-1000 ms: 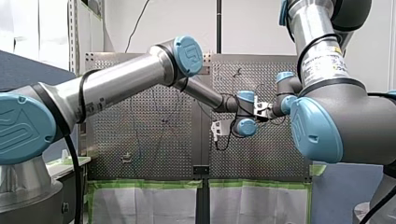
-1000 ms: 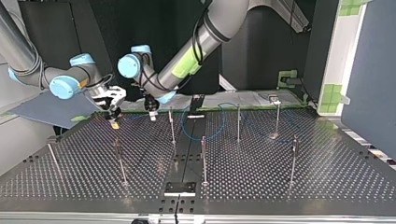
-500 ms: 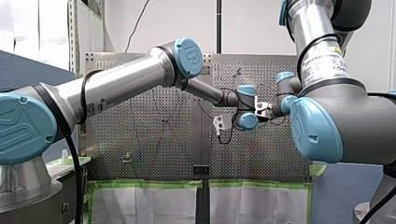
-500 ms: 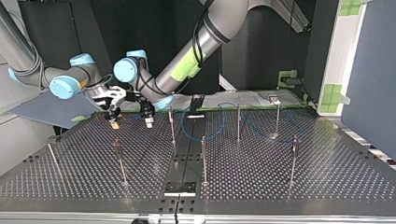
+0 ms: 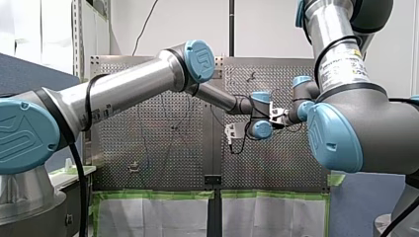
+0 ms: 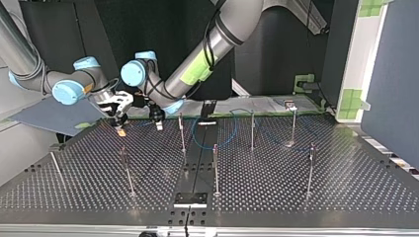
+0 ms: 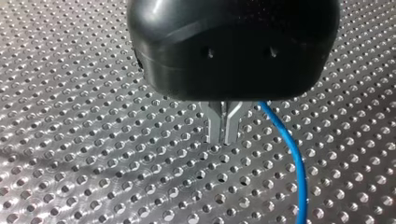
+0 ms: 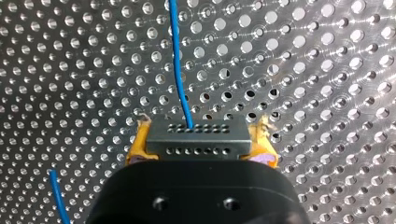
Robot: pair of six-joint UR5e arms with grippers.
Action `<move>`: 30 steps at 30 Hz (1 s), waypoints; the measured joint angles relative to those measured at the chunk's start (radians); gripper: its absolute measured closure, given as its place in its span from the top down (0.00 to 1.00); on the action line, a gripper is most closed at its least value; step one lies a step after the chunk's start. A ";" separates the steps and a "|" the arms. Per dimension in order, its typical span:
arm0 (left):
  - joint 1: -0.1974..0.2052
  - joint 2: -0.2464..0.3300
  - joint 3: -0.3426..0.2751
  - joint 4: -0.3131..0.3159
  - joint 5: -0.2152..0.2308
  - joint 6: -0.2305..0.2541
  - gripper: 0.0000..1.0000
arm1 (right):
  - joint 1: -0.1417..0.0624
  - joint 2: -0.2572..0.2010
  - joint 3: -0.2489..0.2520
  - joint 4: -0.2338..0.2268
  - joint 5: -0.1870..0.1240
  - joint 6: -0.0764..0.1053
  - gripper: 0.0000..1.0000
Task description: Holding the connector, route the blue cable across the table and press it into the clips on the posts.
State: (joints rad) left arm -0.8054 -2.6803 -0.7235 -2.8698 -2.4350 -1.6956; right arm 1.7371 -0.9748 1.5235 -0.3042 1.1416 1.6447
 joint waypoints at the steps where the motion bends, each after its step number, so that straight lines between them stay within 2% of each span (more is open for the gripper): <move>1: -0.001 0.000 0.002 -0.004 -0.001 0.000 0.00 | 0.000 0.000 0.000 0.000 0.000 0.000 0.00; 8: -0.009 0.002 0.024 -0.039 -0.028 -0.005 0.00 | -0.001 -0.002 -0.002 0.002 0.000 0.000 0.00; 13: -0.012 0.007 0.017 -0.052 -0.032 -0.021 0.00 | -0.001 -0.006 -0.005 0.011 0.000 -0.002 0.00; 14: -0.012 0.007 0.015 -0.053 -0.032 -0.022 0.04 | -0.001 -0.006 -0.005 0.012 0.000 -0.002 0.00; 15: -0.013 0.007 0.013 -0.054 -0.032 -0.024 0.04 | -0.001 -0.007 -0.005 0.013 0.000 -0.002 0.00; 17: -0.014 0.007 0.007 -0.055 -0.033 -0.027 0.22 | -0.001 -0.007 -0.005 0.014 0.000 -0.001 0.00; 18: -0.015 0.007 0.005 -0.056 -0.033 -0.028 0.22 | -0.001 -0.007 -0.005 0.015 0.000 -0.001 0.00; 19: -0.015 0.007 0.003 -0.057 -0.035 -0.030 0.55 | -0.002 -0.008 -0.005 0.015 0.001 -0.001 0.00; 20: -0.015 0.007 0.001 -0.057 -0.035 -0.032 0.60 | -0.002 -0.008 -0.006 0.015 0.001 -0.001 0.00; 24: -0.016 0.007 -0.004 -0.058 -0.045 -0.036 0.54 | -0.002 -0.008 -0.005 0.015 0.000 0.000 0.00; 26: -0.017 0.008 -0.005 -0.058 -0.055 -0.037 0.39 | -0.001 -0.008 -0.005 0.015 0.000 0.000 0.00; 27: -0.018 0.008 -0.006 -0.058 -0.059 -0.038 0.39 | -0.002 -0.008 -0.006 0.015 0.000 0.000 0.00; 29: -0.019 0.008 -0.006 -0.057 -0.064 -0.040 0.16 | -0.001 -0.008 -0.005 0.016 0.000 0.000 0.00; 30: -0.020 0.008 -0.005 -0.057 -0.065 -0.040 0.16 | -0.002 -0.008 -0.006 0.016 0.000 0.000 0.00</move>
State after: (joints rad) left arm -0.8254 -2.6726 -0.7289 -2.9266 -2.5001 -1.7357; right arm 1.7356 -0.9826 1.5180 -0.2886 1.1415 1.6445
